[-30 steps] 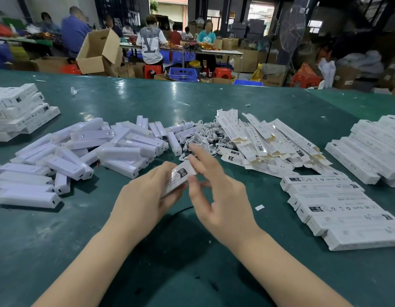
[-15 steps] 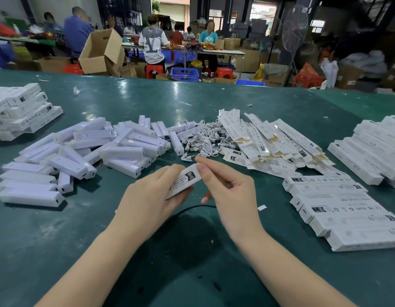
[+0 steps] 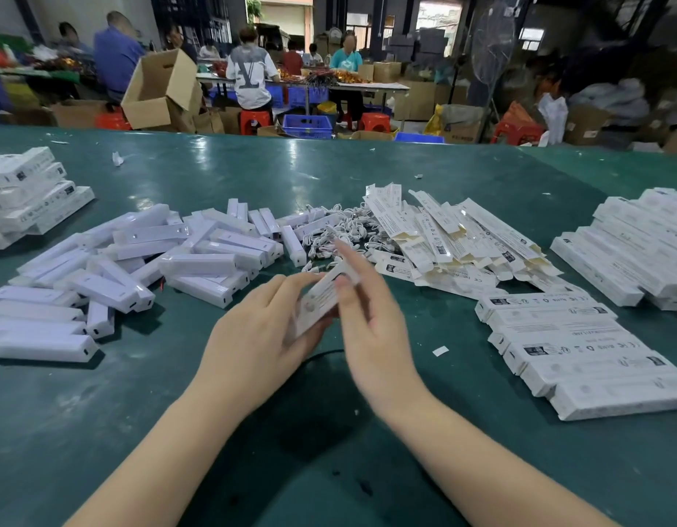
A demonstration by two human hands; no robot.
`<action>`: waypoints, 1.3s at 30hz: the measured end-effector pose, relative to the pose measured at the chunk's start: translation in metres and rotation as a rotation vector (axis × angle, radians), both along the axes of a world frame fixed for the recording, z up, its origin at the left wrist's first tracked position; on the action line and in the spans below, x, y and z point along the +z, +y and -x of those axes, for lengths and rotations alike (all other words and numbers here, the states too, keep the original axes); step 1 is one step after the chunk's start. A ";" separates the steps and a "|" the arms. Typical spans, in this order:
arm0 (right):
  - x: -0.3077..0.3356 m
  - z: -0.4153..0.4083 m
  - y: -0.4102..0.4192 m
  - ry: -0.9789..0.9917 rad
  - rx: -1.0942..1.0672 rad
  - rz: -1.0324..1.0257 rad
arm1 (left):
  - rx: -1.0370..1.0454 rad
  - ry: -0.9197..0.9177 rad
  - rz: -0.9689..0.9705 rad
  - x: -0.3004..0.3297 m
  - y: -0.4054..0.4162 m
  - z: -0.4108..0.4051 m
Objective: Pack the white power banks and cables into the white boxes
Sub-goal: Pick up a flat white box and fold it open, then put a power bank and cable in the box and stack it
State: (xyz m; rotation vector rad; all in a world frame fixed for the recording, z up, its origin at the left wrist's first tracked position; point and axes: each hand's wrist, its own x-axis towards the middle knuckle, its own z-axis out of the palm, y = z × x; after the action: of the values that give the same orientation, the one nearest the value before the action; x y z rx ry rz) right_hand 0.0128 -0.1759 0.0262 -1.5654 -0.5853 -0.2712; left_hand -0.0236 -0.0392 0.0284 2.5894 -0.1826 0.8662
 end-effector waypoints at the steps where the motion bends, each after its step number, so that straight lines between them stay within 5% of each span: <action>1: 0.004 -0.006 -0.004 0.022 -0.046 -0.045 | 0.012 0.019 0.026 -0.001 0.001 0.000; 5: 0.015 -0.020 -0.020 0.204 -0.086 -0.189 | -0.022 0.048 0.162 -0.008 0.006 0.000; 10: 0.012 -0.018 -0.020 0.225 -0.045 -0.030 | -0.117 0.017 0.266 -0.013 0.006 -0.004; 13: 0.012 -0.018 -0.019 0.376 0.100 -0.200 | -0.222 0.017 0.267 -0.015 0.003 -0.005; 20: 0.048 -0.053 -0.088 0.119 -0.419 -0.112 | -0.270 0.049 0.352 -0.015 0.005 -0.004; 25: 0.036 -0.075 -0.154 0.288 -0.793 0.307 | -0.274 0.109 0.287 -0.017 0.001 -0.004; 30: 0.026 -0.081 -0.176 0.610 -0.882 0.763 | -0.270 0.097 0.252 -0.018 0.003 -0.003; 39: 0.039 -0.066 -0.161 0.560 -0.364 1.004 | -0.288 0.130 0.255 -0.014 0.004 -0.001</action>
State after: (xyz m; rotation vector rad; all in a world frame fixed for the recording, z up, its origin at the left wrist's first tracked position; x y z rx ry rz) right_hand 0.0792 -0.3374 0.0653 -2.5898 0.0620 0.2495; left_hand -0.0223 -0.0354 0.0144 2.2995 -0.3714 0.5758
